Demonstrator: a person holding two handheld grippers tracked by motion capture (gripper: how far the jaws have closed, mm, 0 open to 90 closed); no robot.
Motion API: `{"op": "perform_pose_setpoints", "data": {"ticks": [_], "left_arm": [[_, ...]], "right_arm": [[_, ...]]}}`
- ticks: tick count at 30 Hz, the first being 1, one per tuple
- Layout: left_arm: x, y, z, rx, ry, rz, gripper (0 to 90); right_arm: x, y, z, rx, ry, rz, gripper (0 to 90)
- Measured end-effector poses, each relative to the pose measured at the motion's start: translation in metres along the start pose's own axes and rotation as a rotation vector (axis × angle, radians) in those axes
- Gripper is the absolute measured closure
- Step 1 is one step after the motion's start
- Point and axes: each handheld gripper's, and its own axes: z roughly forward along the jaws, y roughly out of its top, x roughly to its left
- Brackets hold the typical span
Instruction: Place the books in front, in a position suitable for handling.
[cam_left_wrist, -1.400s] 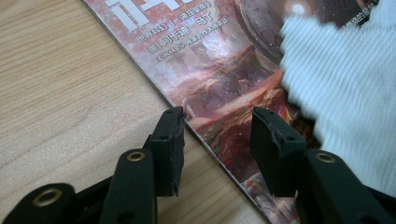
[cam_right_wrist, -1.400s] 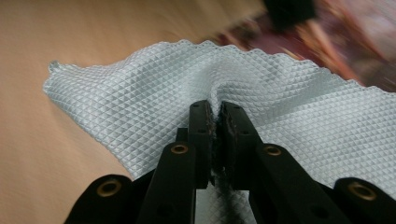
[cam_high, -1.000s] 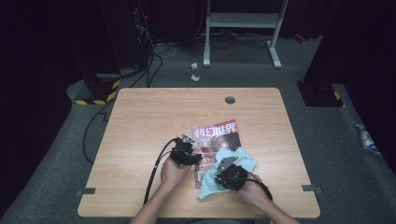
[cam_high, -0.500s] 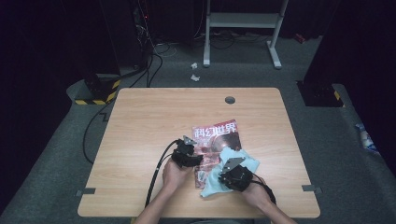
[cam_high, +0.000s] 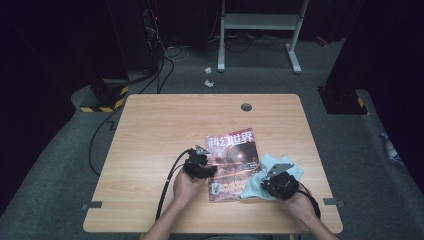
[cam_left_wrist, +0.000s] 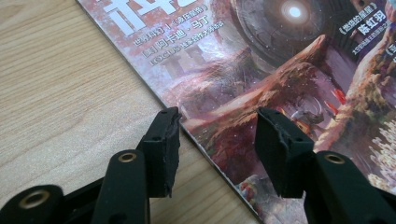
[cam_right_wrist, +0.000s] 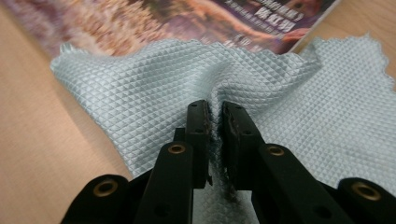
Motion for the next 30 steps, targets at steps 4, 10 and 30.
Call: {"op": "perform_pose_setpoints", "data": {"ticks": [4,10,30], "left_arm": [[0.001,0.000,0.000,0.004,-0.005,0.004,50.7],[0.001,0.002,0.000,0.015,-0.010,0.012,50.6],[0.025,0.005,-0.003,0.022,0.023,-0.024,50.5]], "right_arm": [[-0.005,0.021,0.014,0.000,-0.041,-0.012,80.9],[-0.030,0.051,0.036,-0.003,-0.089,0.048,81.2],[-0.083,0.032,0.004,0.119,-0.175,0.190,76.5]]}}
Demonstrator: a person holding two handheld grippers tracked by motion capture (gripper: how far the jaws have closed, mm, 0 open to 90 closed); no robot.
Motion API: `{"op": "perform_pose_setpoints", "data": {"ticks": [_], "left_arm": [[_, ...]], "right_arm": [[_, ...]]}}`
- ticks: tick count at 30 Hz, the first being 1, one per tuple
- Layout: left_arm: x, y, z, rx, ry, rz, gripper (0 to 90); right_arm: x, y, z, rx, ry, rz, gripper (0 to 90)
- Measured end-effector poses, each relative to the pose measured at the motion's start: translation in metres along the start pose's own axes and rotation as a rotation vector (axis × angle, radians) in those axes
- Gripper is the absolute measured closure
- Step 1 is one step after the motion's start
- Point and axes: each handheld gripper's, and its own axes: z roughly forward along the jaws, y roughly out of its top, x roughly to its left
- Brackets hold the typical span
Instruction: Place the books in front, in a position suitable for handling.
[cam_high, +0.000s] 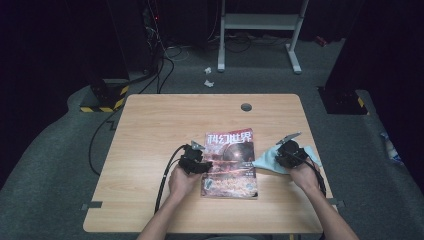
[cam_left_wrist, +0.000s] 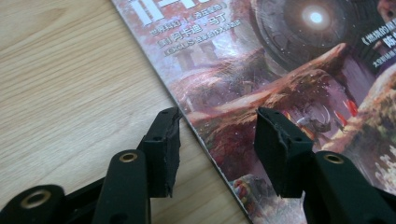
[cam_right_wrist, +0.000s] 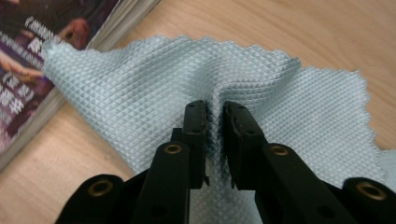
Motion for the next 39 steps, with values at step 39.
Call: {"op": "perform_pose_setpoints", "data": {"ticks": [39], "left_arm": [[-0.017,-0.012,-0.010,0.033,0.000,-0.009,46.9]], "right_arm": [[0.043,0.071,0.039,0.135,0.238,0.141,52.3]]}}
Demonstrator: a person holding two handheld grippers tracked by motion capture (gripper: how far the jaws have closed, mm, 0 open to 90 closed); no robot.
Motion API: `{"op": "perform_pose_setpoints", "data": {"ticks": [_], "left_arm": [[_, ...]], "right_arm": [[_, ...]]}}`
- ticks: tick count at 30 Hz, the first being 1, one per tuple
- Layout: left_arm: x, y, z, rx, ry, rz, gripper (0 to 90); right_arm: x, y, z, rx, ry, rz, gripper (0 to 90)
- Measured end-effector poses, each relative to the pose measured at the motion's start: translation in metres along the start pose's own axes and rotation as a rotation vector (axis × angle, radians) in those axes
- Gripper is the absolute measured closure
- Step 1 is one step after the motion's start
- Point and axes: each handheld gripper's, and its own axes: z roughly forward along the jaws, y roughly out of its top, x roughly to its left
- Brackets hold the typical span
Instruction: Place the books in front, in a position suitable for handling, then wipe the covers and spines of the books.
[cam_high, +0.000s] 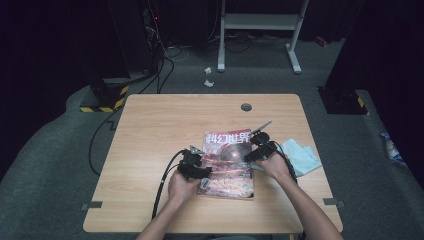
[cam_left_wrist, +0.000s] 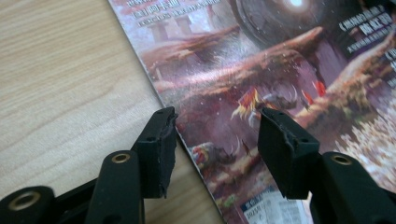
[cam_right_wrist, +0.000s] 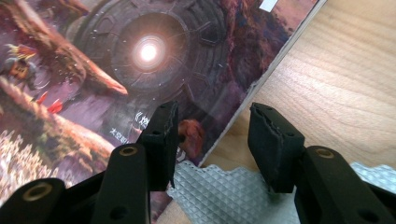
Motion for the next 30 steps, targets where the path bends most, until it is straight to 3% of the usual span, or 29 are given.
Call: {"op": "perform_pose_setpoints", "data": {"ticks": [7,10,21,30], "left_arm": [[0.003,0.002,0.000,0.005,-0.006,0.000,47.0],[0.007,0.004,0.001,0.005,0.011,0.002,46.9],[0.012,0.016,0.009,0.012,0.022,0.012,45.0],[0.011,0.018,0.011,0.009,0.006,0.007,46.7]], "right_arm": [[-0.002,0.004,0.005,0.010,0.026,0.029,50.5],[-0.002,0.005,0.006,0.018,0.028,0.035,50.2],[0.001,0.014,0.010,0.065,-0.012,0.051,46.4],[0.001,0.019,0.013,0.077,0.006,0.096,44.3]]}}
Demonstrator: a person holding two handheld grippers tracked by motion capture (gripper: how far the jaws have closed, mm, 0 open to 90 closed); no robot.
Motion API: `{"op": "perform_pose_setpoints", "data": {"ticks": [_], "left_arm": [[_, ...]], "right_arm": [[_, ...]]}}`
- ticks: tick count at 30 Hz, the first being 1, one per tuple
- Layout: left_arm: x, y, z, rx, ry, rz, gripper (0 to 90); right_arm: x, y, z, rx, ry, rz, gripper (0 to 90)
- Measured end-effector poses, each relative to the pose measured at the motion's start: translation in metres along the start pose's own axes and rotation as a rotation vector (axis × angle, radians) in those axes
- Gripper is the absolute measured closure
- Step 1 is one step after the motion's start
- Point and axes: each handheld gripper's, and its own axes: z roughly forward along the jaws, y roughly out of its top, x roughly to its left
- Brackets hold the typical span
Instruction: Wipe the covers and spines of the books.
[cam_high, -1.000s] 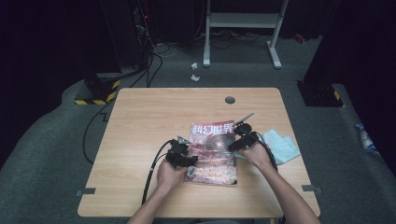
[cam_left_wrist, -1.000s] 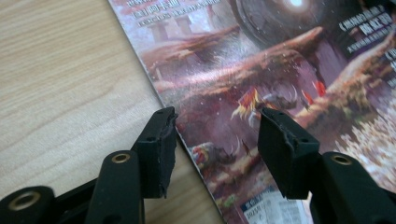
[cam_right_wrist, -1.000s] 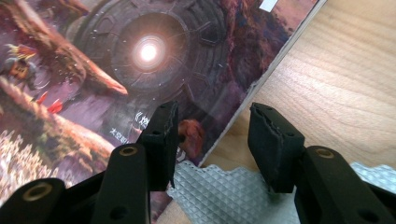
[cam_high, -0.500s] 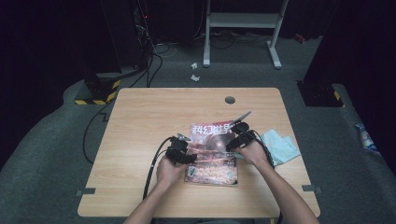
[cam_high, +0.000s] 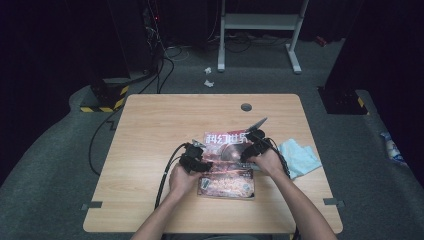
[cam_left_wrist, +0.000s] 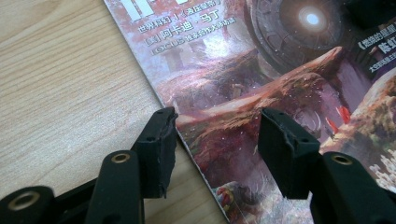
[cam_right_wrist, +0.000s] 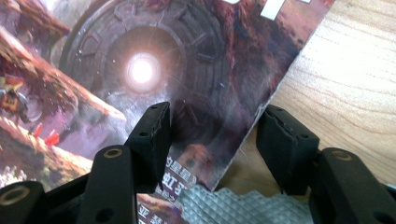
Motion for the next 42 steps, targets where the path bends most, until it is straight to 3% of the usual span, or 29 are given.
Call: {"op": "perform_pose_setpoints", "data": {"ticks": [6,17,23,30,33,36,39,42], "left_arm": [[-0.001,-0.002,-0.005,0.029,0.010,0.018,46.6],[0.002,-0.003,-0.004,0.014,0.008,-0.018,47.0],[0.001,-0.003,-0.004,0.014,0.014,-0.021,47.1],[0.001,-0.004,-0.004,0.008,0.014,-0.019,47.0],[0.001,-0.004,-0.004,0.011,0.014,-0.018,47.0],[0.001,-0.004,-0.004,0.013,0.014,-0.017,47.0],[0.001,-0.005,-0.004,0.003,0.014,-0.023,47.1],[0.001,-0.005,-0.004,0.005,0.015,-0.024,47.1]], "right_arm": [[0.004,0.008,0.003,-0.003,-0.010,0.001,44.6],[0.013,0.007,-0.003,-0.036,-0.030,-0.046,50.1],[0.007,0.003,-0.006,-0.066,0.034,-0.014,51.3],[0.012,0.002,-0.013,-0.090,0.074,-0.037,52.3],[0.016,0.001,-0.014,-0.097,0.125,-0.043,54.2],[0.026,0.001,-0.011,-0.084,0.122,-0.092,54.8],[0.030,0.002,-0.006,-0.074,0.109,-0.112,56.6],[0.028,0.002,-0.007,-0.087,0.114,-0.107,68.7]]}}
